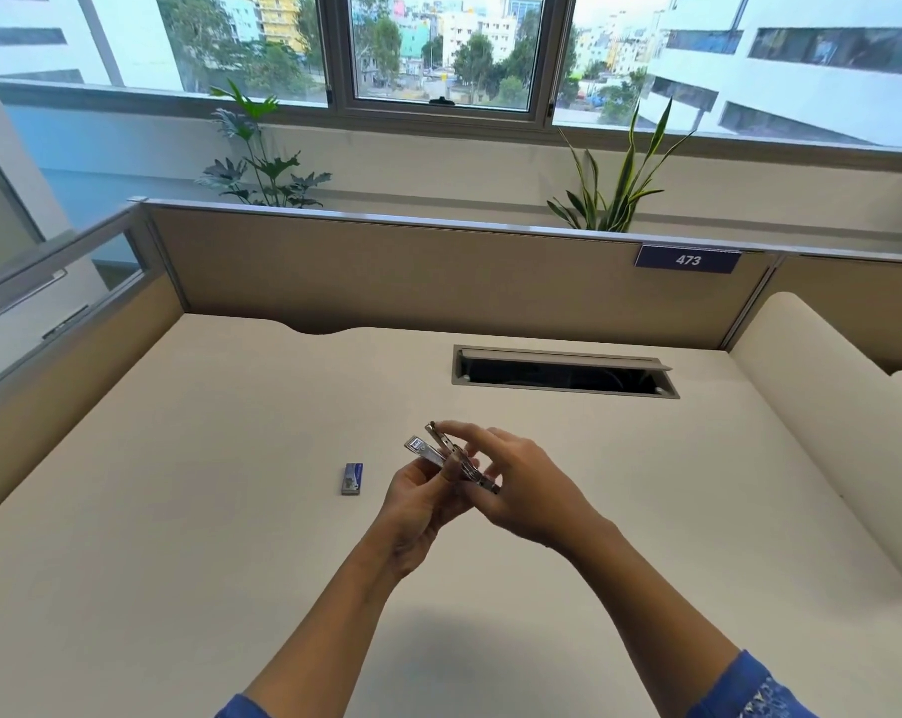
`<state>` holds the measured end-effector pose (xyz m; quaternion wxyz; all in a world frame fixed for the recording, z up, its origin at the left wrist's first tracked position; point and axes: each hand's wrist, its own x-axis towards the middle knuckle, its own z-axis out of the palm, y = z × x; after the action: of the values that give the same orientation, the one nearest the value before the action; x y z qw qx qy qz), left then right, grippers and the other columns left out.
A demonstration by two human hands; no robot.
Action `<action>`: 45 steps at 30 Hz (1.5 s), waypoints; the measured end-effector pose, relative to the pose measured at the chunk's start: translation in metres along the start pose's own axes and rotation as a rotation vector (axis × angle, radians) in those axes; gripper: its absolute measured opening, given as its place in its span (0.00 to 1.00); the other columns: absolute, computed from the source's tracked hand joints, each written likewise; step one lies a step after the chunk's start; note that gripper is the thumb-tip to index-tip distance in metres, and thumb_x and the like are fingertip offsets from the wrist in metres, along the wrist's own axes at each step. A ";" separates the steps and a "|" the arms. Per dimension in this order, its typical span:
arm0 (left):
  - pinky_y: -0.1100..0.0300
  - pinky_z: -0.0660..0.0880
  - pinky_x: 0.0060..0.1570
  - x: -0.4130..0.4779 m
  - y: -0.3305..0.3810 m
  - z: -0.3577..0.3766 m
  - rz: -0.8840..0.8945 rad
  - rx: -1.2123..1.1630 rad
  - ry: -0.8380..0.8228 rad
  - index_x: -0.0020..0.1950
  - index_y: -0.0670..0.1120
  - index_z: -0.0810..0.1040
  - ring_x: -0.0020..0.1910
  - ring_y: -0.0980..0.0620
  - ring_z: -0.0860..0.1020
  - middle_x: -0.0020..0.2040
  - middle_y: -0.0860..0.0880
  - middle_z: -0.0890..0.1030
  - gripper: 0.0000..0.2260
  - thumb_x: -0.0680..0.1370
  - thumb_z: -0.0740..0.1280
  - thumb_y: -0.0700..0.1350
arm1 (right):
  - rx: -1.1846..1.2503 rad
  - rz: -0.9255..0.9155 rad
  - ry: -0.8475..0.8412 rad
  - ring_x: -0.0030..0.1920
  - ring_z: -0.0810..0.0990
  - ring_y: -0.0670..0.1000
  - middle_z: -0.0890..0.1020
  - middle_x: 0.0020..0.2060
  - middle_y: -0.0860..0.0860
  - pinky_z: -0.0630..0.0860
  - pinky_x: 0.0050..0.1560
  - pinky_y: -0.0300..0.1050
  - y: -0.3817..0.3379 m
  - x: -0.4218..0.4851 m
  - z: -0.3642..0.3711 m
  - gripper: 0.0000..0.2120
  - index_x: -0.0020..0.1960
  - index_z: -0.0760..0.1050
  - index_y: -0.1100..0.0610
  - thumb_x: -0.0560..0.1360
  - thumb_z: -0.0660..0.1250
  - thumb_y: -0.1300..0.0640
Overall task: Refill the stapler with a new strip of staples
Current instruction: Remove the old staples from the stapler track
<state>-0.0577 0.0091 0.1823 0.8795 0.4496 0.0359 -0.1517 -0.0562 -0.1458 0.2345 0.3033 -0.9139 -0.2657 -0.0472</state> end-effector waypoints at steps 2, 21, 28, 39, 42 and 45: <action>0.56 0.82 0.41 -0.002 -0.002 -0.001 0.000 0.028 0.026 0.50 0.45 0.83 0.48 0.43 0.85 0.49 0.41 0.85 0.10 0.71 0.72 0.46 | -0.009 0.004 -0.011 0.45 0.81 0.49 0.81 0.55 0.48 0.83 0.46 0.47 0.000 0.001 0.000 0.28 0.71 0.66 0.38 0.76 0.70 0.54; 0.55 0.82 0.37 -0.013 0.011 0.001 -0.002 0.273 0.245 0.54 0.42 0.80 0.43 0.39 0.85 0.45 0.39 0.86 0.24 0.74 0.65 0.62 | -0.080 -0.011 -0.115 0.38 0.74 0.44 0.84 0.54 0.48 0.70 0.35 0.34 0.002 -0.005 0.010 0.26 0.71 0.63 0.40 0.77 0.69 0.52; 0.56 0.82 0.36 -0.012 0.008 -0.003 0.029 0.309 0.266 0.52 0.42 0.80 0.41 0.41 0.86 0.41 0.40 0.86 0.18 0.80 0.61 0.57 | -0.096 -0.018 -0.134 0.40 0.78 0.49 0.84 0.51 0.49 0.77 0.37 0.43 0.000 -0.006 0.011 0.24 0.69 0.66 0.42 0.77 0.69 0.54; 0.60 0.80 0.33 -0.011 0.006 -0.003 0.093 0.363 0.237 0.46 0.44 0.79 0.35 0.47 0.85 0.36 0.45 0.85 0.15 0.81 0.60 0.53 | -0.137 -0.047 -0.071 0.39 0.77 0.51 0.78 0.47 0.48 0.75 0.34 0.45 0.004 -0.006 0.018 0.19 0.62 0.68 0.44 0.75 0.71 0.54; 0.59 0.80 0.33 -0.010 0.005 -0.001 0.107 0.384 0.229 0.46 0.43 0.79 0.34 0.48 0.84 0.35 0.45 0.85 0.16 0.81 0.61 0.53 | -0.114 -0.047 -0.049 0.39 0.77 0.51 0.76 0.48 0.46 0.74 0.33 0.42 0.006 -0.007 0.021 0.19 0.60 0.69 0.44 0.74 0.72 0.56; 0.59 0.81 0.34 -0.009 0.004 0.002 0.119 0.404 0.227 0.46 0.41 0.78 0.34 0.48 0.84 0.35 0.44 0.83 0.16 0.81 0.60 0.53 | -0.093 -0.046 -0.014 0.38 0.78 0.53 0.75 0.48 0.47 0.75 0.34 0.45 0.005 -0.008 0.023 0.18 0.59 0.70 0.45 0.74 0.71 0.57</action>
<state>-0.0650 0.0123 0.1885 0.7696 0.6318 0.0767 -0.0521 -0.0623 -0.1398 0.2108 0.2576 -0.9209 -0.2863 -0.0598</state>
